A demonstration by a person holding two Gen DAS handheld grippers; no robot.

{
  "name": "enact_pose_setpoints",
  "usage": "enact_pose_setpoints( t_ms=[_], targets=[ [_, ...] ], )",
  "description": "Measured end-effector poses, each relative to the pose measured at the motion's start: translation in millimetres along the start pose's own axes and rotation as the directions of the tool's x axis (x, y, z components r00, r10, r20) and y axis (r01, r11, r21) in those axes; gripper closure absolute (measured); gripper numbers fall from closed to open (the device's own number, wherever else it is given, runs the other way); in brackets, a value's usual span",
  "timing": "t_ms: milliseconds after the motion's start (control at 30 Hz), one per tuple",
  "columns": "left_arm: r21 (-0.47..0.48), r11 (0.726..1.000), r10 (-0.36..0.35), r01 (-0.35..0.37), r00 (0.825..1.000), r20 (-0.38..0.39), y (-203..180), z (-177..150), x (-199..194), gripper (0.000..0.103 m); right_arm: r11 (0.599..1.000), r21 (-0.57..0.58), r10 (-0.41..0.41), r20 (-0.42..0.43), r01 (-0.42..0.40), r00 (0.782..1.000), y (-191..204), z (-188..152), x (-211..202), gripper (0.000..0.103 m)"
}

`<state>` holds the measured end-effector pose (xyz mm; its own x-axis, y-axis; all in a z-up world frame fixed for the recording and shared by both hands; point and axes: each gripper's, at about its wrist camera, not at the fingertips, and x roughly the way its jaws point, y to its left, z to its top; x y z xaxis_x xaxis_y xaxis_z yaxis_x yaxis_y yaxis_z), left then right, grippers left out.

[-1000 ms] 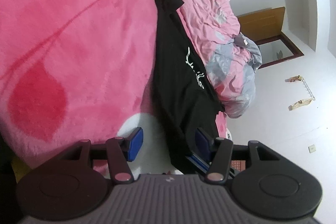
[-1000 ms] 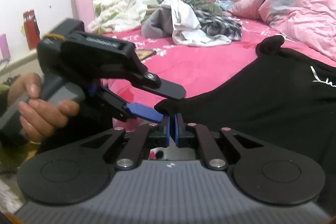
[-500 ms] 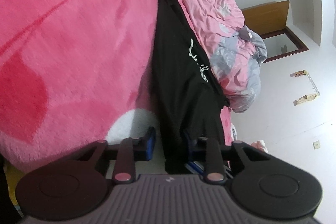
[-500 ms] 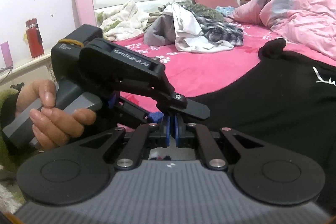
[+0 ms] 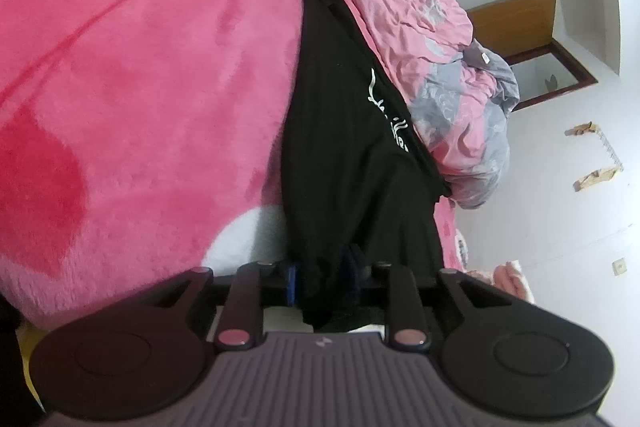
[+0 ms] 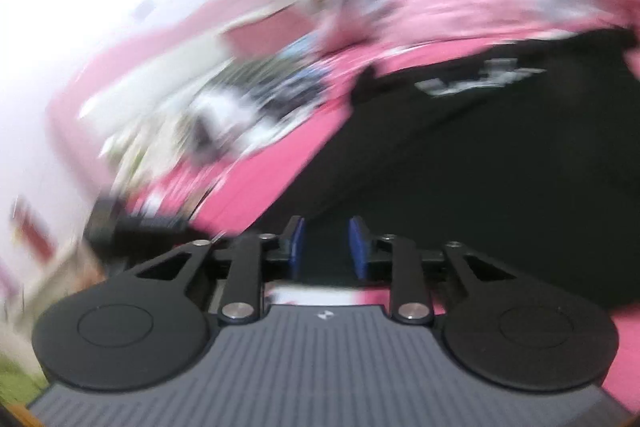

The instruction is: Fold clothes

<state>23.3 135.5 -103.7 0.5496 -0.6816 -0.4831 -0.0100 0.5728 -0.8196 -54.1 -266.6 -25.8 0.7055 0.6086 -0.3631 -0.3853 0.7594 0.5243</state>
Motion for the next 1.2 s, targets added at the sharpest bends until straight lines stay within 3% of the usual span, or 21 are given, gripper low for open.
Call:
enact_pose_setpoints(
  t_ms=[67, 133, 300, 433, 667, 767, 800, 867, 900, 967, 1067, 1200],
  targets=[
    [0.043, 0.998, 0.036, -0.037, 0.999, 0.011, -5.0, -1.8, 0.2, 0.094, 0.991, 0.119, -0.070, 0.066, 0.062, 0.995, -29.4, 6.6, -29.0, 0.074],
    [0.078, 0.995, 0.062, -0.063, 0.998, 0.022, -9.2, -4.3, 0.5, 0.094, 0.965, 0.237, -0.149, 0.126, 0.117, 0.981, -56.4, 9.6, -56.9, 0.071],
    [0.108, 0.990, 0.091, -0.094, 0.995, 0.031, -13.9, -6.4, -0.9, 0.096, 0.831, 0.534, -0.301, 0.197, 0.156, 0.933, -117.3, -3.8, -113.2, 0.068],
    [0.113, 0.988, 0.104, -0.106, 0.994, 0.029, -15.2, -6.3, -1.1, 0.096, 0.760, 0.635, -0.304, 0.156, 0.140, 0.940, -147.5, -17.8, -115.2, 0.067],
    [0.131, 0.983, 0.121, -0.125, 0.992, 0.035, -17.5, -8.6, -0.8, 0.096, 0.702, 0.707, -0.232, 0.107, 0.090, 0.967, -177.8, -26.5, -85.8, 0.069],
    [0.143, 0.981, 0.127, -0.133, 0.991, 0.050, -19.0, -10.9, -1.0, 0.097, 0.720, 0.688, -0.208, 0.087, 0.092, 0.974, -172.2, -20.5, -79.7, 0.069],
    [0.145, 0.980, 0.130, -0.137, 0.990, 0.056, -20.4, -11.5, -1.1, 0.097, 0.731, 0.675, -0.201, 0.075, 0.098, 0.977, -169.1, -19.0, -77.4, 0.074],
    [0.151, 0.978, 0.135, -0.145, 0.988, 0.070, -25.0, -10.8, -3.7, 0.098, 0.751, 0.651, -0.195, 0.061, 0.109, 0.979, -163.2, -15.3, -74.4, 0.094],
    [0.156, 0.977, 0.131, -0.143, 0.988, 0.083, -29.3, -9.0, -7.7, 0.098, 0.761, 0.640, -0.200, 0.076, 0.106, 0.977, -160.3, -9.0, -78.0, 0.097],
    [0.162, 0.982, 0.085, -0.102, 0.990, 0.113, -39.4, -3.7, -21.6, 0.098, 0.787, 0.609, -0.206, 0.114, 0.095, 0.972, -152.6, 5.3, -86.4, 0.098],
    [0.185, 0.982, 0.023, -0.049, 0.990, 0.138, -54.6, 0.9, -44.4, 0.098, 0.872, 0.488, -0.173, 0.232, 0.039, 0.957, -123.8, 43.0, -109.8, 0.099],
    [0.189, 0.976, 0.093, -0.112, 0.990, 0.107, -47.9, -3.9, -46.1, 0.098, 0.901, 0.414, -0.223, 0.179, 0.132, 0.958, -111.6, 53.9, -122.1, 0.099]
  ],
)
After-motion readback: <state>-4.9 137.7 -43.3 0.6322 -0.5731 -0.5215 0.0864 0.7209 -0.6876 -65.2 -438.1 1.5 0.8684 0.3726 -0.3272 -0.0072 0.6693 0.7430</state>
